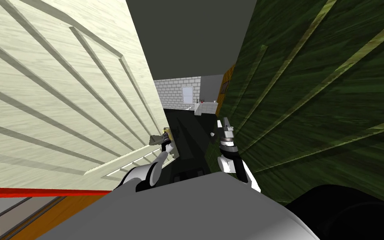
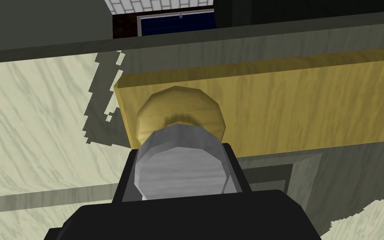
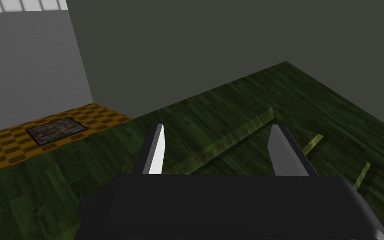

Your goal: Push the door open

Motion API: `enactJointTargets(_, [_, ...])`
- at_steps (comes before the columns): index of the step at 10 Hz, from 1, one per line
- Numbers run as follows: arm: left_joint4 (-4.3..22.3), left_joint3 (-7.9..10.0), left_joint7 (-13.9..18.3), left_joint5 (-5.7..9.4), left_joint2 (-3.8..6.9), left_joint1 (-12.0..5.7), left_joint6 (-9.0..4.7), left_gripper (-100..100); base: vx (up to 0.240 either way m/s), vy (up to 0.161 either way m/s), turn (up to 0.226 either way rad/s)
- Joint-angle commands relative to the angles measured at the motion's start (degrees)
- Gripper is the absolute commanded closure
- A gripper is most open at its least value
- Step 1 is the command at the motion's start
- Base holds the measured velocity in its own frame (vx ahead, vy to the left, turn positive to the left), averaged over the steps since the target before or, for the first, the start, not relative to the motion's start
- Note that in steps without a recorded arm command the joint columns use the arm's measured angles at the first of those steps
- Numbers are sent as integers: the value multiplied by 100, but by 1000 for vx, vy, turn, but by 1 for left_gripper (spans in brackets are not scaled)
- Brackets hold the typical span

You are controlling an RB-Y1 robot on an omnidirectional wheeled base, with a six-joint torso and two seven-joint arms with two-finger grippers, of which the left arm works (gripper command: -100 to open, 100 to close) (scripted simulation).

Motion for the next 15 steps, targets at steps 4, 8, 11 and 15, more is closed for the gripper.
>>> enactJointTargets(4, [25, 156, -194, 237, 78, -58, -288, 100, 115, 18, -18])
enactJointTargets(8, [120, 297, -414, 500, -16, -122, -500, 100, 71, 13, -22])
enactJointTargets(11, [201, 444, -643, 773, -305, -189, -722, 100, 181, 26, 0])
enactJointTargets(15, [191, 505, -687, 841, -30, -142, -839, 100, 105, 36, -3])
